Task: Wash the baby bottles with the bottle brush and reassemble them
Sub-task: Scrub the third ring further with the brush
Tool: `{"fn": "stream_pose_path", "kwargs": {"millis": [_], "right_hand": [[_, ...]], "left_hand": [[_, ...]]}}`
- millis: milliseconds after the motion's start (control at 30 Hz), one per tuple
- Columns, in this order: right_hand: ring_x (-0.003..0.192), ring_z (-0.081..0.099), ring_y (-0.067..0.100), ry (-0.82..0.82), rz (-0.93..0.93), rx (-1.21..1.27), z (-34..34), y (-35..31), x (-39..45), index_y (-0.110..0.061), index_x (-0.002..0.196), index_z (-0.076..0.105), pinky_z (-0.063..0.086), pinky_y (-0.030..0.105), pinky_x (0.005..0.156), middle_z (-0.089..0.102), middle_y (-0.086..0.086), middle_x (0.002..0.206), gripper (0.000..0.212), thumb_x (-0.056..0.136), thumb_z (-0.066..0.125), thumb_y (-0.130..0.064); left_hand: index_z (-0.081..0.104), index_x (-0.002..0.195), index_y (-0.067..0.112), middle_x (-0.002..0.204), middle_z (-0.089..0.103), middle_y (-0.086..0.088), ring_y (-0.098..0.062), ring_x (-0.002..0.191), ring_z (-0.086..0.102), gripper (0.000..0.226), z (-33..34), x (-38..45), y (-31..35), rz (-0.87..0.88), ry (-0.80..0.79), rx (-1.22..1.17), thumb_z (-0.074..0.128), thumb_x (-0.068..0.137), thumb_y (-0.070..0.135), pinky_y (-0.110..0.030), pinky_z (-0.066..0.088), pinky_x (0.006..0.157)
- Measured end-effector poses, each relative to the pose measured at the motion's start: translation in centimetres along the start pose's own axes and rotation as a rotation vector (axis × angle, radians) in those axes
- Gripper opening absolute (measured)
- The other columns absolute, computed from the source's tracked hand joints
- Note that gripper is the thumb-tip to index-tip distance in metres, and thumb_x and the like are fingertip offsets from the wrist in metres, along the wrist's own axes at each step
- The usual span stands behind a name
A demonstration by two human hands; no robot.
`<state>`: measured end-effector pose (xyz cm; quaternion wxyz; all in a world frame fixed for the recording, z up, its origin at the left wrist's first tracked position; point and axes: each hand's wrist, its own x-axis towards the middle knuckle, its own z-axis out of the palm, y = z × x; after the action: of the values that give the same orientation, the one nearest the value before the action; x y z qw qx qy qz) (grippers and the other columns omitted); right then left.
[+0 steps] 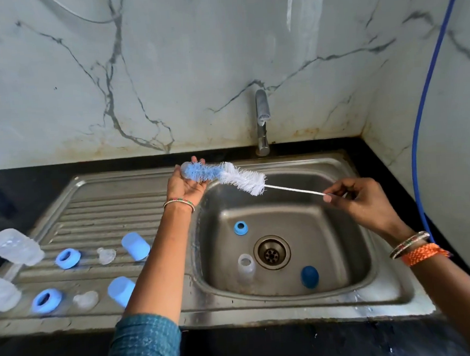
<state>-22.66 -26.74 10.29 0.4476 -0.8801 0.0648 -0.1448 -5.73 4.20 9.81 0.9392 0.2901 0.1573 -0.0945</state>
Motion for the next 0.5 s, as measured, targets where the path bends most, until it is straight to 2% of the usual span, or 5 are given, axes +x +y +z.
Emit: {"fn": "stream_pose_path", "kwargs": {"millis": [133,233,300,433,500], "right_hand": [[0.062,0.058,0.007,0.028,0.027,-0.034,-0.4,-0.2,0.0,-0.036,0.071,0.071,0.049,0.034,0.066,0.068,-0.008,0.067,0.017,0.077,0.077,-0.021],[0.067,0.058,0.006,0.078,0.046,-0.131,-0.4,-1.2,-0.2,-0.039,0.065,0.066,0.048,0.029,0.065,0.065,-0.012,0.069,0.022,0.078,0.077,-0.024],[0.07,0.061,0.012,0.139,-0.004,-0.266,-0.2,-2.3,-0.5,-0.037,0.068,0.064,0.05,0.032,0.067,0.064,-0.014,0.071,0.018,0.077,0.077,-0.028],[0.071,0.067,0.024,0.338,-0.46,-0.46,0.4,-3.5,-1.1,-0.024,0.081,0.07,0.052,0.032,0.056,0.071,-0.004,0.081,0.008,0.08,0.074,-0.017],[0.066,0.065,0.025,0.424,-0.774,-0.635,0.3,-3.2,-1.3,-0.016,0.083,0.069,0.043,0.028,0.053,0.069,0.0,0.079,0.011,0.077,0.072,-0.007]], "left_hand": [[0.054,0.087,0.011,0.067,0.069,0.0,-0.02,0.089,0.063,0.037,-0.1,0.1,0.8,-0.007,-0.029,0.025,0.029,0.103,0.033,-0.041,0.046,0.087],[0.051,0.095,0.017,0.082,0.066,0.003,-0.019,0.092,0.063,0.025,0.0,0.3,0.7,0.015,-0.012,0.19,0.033,0.102,0.033,-0.037,0.046,0.077],[0.05,0.1,0.022,0.091,0.061,0.003,-0.018,0.091,0.061,0.017,0.1,0.9,0.5,0.035,0.042,0.287,0.035,0.101,0.031,-0.037,0.046,0.081],[0.052,0.092,0.013,0.093,0.059,-0.008,-0.025,0.09,0.058,0.038,0.1,1.5,0.7,-0.005,0.081,0.342,0.034,0.099,0.045,-0.048,0.041,0.1],[0.053,0.091,0.012,0.098,0.061,-0.012,-0.03,0.098,0.058,0.04,0.1,1.3,1.0,-0.051,0.112,0.379,0.038,0.097,0.048,-0.048,0.04,0.094]]}}
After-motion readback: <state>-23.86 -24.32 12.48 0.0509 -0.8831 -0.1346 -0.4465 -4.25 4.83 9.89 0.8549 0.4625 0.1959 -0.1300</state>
